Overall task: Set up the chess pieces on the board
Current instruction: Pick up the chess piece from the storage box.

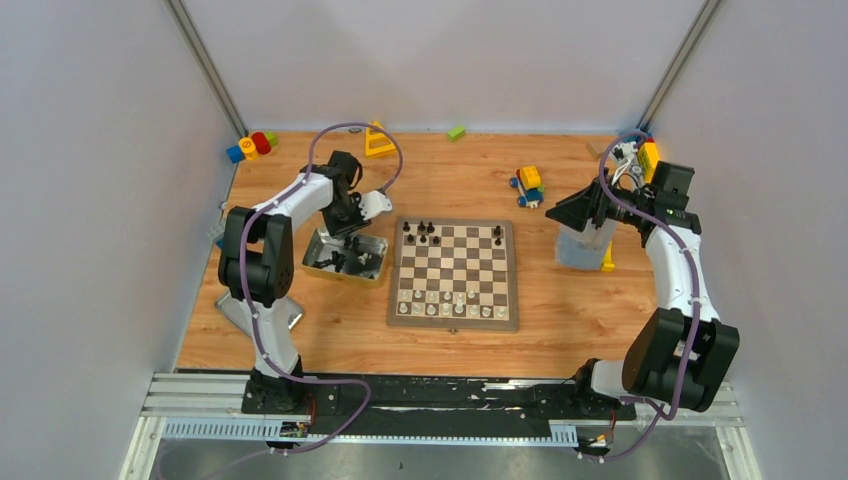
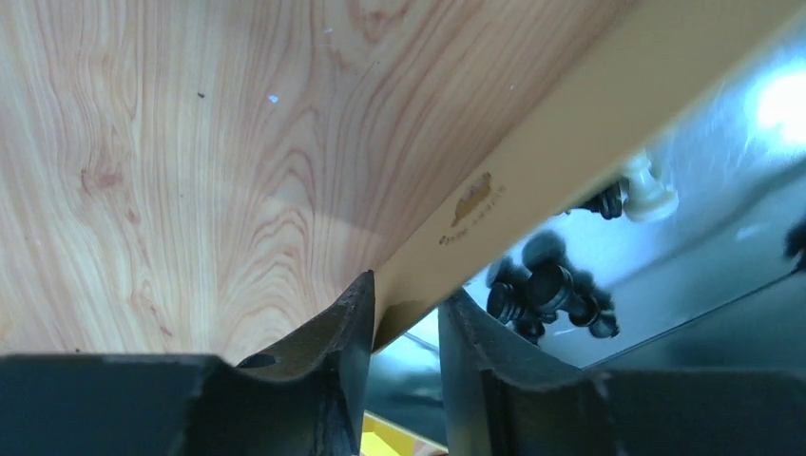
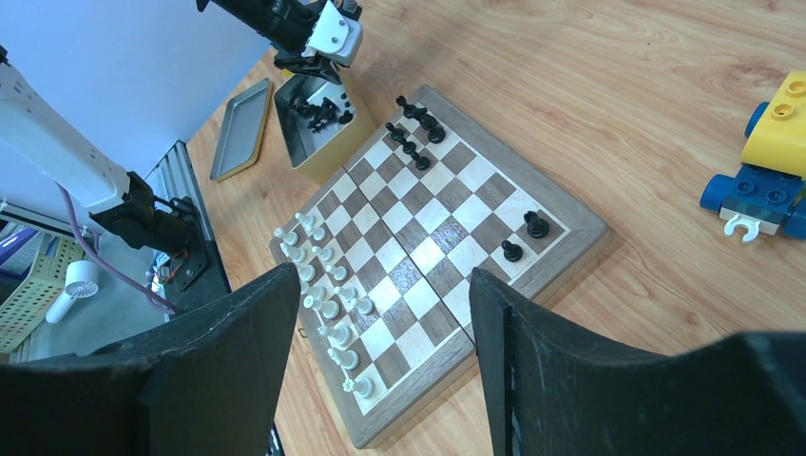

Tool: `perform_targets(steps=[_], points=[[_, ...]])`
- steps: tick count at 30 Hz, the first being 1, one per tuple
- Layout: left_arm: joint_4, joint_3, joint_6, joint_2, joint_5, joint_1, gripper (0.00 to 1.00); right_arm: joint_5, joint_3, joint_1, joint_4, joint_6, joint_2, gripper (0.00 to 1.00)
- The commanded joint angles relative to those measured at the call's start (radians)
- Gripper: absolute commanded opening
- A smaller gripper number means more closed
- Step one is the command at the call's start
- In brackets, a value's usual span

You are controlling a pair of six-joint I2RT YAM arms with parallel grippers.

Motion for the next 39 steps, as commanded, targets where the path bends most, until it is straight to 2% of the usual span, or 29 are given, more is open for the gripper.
perform_targets(steps=[1, 7, 17, 19, 22, 25, 28, 33, 39], points=[[0.009, -0.013, -0.061, -0.036, -0.018, 0.001, 0.34, -0.022, -0.003, 0.004, 0.027, -0.027, -0.001, 0.67], [0.015, -0.135, -0.191, -0.114, -0.116, 0.007, 0.26, -0.023, -0.003, 0.005, 0.027, -0.026, 0.004, 0.67], [-0.036, -0.27, -0.44, -0.244, -0.179, 0.012, 0.22, -0.023, -0.002, 0.004, 0.028, -0.027, 0.017, 0.68], [-0.026, -0.284, -0.453, -0.264, -0.188, 0.012, 0.26, -0.024, -0.002, 0.004, 0.028, -0.026, 0.018, 0.68], [0.005, -0.298, -0.447, -0.297, -0.187, 0.012, 0.39, -0.022, -0.001, 0.004, 0.027, -0.027, 0.018, 0.68], [0.013, -0.283, -0.436, -0.344, -0.139, 0.012, 0.43, -0.02, -0.003, 0.005, 0.028, -0.028, 0.015, 0.68], [-0.001, -0.263, -0.417, -0.395, -0.011, 0.005, 0.44, -0.018, -0.003, 0.004, 0.027, -0.03, 0.017, 0.68], [-0.008, -0.266, -0.366, -0.428, 0.102, -0.044, 0.39, -0.018, -0.003, 0.004, 0.028, -0.03, 0.024, 0.68], [-0.021, -0.24, -0.419, -0.342, 0.147, -0.056, 0.33, -0.014, -0.004, 0.004, 0.027, -0.031, 0.024, 0.68]])
